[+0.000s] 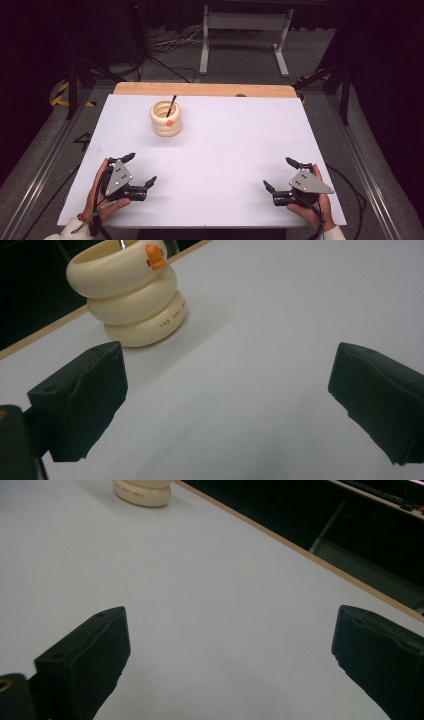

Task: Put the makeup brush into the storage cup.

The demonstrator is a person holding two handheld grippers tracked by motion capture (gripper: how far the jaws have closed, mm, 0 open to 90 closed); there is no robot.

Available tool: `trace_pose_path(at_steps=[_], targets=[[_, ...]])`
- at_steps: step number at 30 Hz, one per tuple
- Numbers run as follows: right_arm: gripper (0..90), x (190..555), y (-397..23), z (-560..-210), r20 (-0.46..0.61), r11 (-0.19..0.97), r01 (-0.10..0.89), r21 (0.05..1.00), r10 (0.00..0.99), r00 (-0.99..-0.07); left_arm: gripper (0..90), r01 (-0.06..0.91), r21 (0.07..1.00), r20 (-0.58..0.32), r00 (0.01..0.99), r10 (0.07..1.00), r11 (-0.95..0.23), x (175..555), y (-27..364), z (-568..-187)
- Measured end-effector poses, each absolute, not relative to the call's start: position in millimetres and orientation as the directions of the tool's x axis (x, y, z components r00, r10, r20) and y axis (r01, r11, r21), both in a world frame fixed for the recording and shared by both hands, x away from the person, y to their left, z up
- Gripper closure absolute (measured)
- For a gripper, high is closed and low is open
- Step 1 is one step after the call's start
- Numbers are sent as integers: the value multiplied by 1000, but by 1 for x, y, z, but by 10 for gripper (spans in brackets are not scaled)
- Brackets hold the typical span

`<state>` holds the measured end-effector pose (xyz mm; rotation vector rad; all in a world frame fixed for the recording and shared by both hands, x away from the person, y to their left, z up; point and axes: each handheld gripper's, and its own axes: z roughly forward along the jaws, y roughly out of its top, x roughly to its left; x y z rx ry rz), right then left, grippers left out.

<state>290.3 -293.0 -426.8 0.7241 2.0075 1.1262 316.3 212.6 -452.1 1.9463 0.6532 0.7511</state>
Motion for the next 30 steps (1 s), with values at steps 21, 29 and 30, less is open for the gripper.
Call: trace_pose_path(at_steps=[21, 29, 30], targets=[[27, 291, -291, -427, -311, 466, 124, 876, 742, -595, 32, 138, 892, 229, 684, 693, -431, 311, 211, -455], [27, 289, -289, -426, -319, 471, 117, 874, 738, -595, 30, 126, 899, 233, 675, 700, -420, 309, 213, -452], [27, 289, -288, -427, -320, 474, 118, 873, 737, -596, 30, 126, 898, 235, 674, 701, -422, 309, 213, -452]])
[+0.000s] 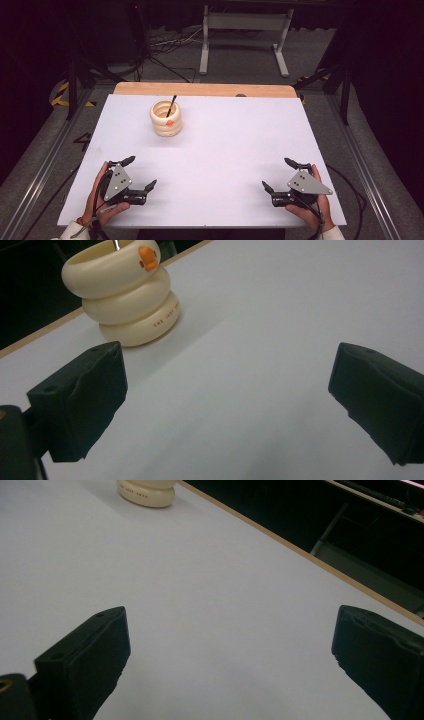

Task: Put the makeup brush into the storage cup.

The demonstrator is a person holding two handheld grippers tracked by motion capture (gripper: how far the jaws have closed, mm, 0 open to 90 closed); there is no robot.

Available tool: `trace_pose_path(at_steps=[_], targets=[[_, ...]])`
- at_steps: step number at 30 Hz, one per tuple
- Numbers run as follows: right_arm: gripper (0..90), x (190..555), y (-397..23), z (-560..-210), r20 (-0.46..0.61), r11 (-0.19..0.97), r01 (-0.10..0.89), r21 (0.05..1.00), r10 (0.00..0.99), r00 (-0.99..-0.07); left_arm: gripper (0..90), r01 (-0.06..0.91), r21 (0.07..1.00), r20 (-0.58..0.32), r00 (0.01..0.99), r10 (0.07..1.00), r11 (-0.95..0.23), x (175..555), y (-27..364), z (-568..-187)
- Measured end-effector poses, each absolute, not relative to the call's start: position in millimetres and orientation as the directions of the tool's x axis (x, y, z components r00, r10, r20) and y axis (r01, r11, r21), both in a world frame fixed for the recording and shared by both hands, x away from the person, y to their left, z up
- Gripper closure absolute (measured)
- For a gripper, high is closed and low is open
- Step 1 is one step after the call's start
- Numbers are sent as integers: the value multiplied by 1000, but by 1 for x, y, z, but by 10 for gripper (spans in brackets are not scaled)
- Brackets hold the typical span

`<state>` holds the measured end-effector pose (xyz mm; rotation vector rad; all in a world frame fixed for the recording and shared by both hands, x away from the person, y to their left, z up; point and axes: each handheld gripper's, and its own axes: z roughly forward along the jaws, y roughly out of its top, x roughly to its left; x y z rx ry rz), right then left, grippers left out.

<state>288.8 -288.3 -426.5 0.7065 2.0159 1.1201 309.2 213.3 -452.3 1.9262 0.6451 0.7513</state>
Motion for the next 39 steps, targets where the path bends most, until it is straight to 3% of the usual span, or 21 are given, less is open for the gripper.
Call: trace_pose_path(at_steps=[39], targets=[[32, 291, -293, -428, -313, 465, 125, 876, 746, -587, 32, 130, 893, 238, 675, 698, -430, 312, 212, -453]])
